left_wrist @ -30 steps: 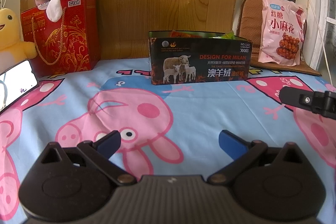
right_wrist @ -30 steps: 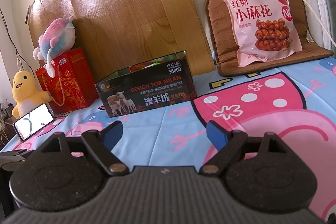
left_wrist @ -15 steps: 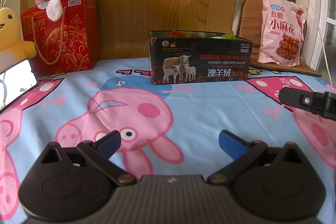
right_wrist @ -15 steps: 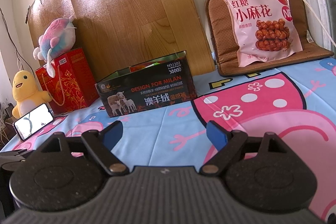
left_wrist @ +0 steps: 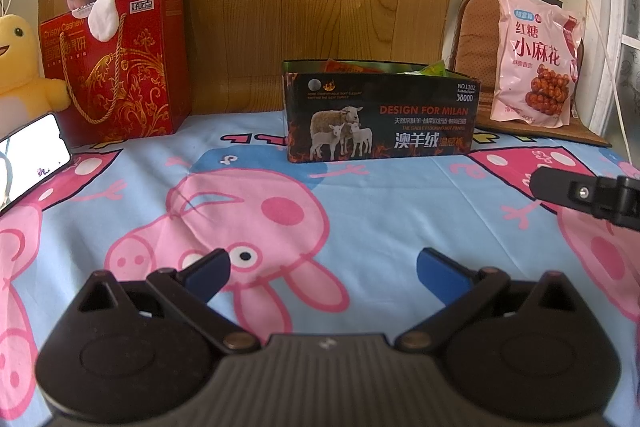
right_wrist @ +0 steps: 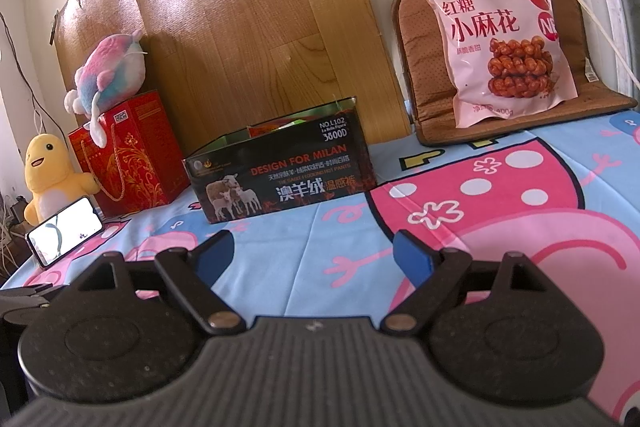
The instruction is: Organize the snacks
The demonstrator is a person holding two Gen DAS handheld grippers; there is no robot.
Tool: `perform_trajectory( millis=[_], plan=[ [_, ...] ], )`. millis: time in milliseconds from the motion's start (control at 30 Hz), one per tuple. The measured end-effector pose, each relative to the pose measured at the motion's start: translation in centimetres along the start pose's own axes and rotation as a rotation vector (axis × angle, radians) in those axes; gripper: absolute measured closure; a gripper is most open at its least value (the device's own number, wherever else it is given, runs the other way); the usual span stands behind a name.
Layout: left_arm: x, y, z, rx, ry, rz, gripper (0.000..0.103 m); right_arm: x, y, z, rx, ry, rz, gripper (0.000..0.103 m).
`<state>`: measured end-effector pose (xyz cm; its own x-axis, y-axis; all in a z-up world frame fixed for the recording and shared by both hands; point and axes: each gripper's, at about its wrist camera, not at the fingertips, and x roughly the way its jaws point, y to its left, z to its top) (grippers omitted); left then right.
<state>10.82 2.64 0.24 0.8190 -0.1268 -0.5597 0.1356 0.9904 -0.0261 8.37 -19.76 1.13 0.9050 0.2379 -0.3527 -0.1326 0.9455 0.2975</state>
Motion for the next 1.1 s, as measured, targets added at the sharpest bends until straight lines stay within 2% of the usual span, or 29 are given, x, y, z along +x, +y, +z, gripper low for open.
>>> perform_trajectory(
  millis=[1100],
  plan=[
    [-0.17, 0.01, -0.08, -0.006, -0.008, 0.008, 0.000, -0.07, 0.05, 0.03, -0.004, -0.001, 0.016, 0.014]
  ],
)
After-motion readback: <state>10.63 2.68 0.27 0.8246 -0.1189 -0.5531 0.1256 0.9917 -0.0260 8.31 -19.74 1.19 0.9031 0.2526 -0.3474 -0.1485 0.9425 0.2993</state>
